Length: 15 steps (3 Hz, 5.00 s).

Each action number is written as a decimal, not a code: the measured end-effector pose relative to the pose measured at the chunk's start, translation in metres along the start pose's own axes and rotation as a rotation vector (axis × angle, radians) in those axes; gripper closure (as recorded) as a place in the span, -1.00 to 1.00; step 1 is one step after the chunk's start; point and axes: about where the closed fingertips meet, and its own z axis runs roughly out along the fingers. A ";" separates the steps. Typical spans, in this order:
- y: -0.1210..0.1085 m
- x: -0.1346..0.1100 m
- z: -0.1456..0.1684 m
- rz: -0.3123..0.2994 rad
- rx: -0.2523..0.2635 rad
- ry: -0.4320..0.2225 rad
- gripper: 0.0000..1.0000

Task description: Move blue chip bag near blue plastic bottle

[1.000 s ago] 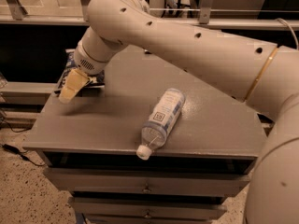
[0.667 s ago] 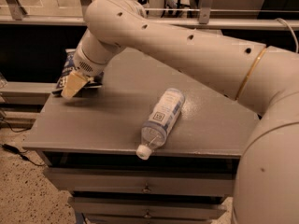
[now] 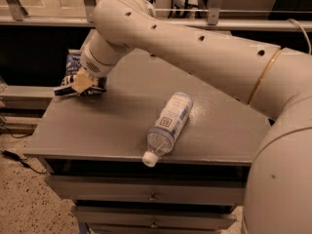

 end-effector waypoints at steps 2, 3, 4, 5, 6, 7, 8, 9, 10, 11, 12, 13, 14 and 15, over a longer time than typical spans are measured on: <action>-0.047 0.010 -0.105 0.010 0.141 -0.034 1.00; -0.058 0.030 -0.148 0.036 0.184 -0.039 1.00; -0.051 0.062 -0.185 0.053 0.193 -0.059 1.00; -0.044 0.123 -0.237 0.073 0.202 -0.094 1.00; -0.044 0.164 -0.270 0.090 0.223 -0.105 1.00; -0.051 0.202 -0.306 0.108 0.264 -0.090 1.00; -0.035 0.240 -0.331 0.115 0.256 -0.086 1.00; -0.011 0.250 -0.334 0.081 0.213 -0.126 1.00; 0.004 0.239 -0.323 0.021 0.170 -0.185 1.00; 0.014 0.227 -0.303 -0.037 0.123 -0.217 0.63; 0.020 0.226 -0.287 -0.061 0.087 -0.219 0.19; 0.026 0.232 -0.276 -0.065 0.064 -0.211 -0.30; 0.029 0.236 -0.271 -0.063 0.053 -0.204 -0.76; 0.029 0.239 -0.271 -0.063 0.051 -0.197 -1.00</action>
Offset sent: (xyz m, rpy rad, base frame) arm 0.0227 -0.1197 0.1148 0.0163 -0.1633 -0.1355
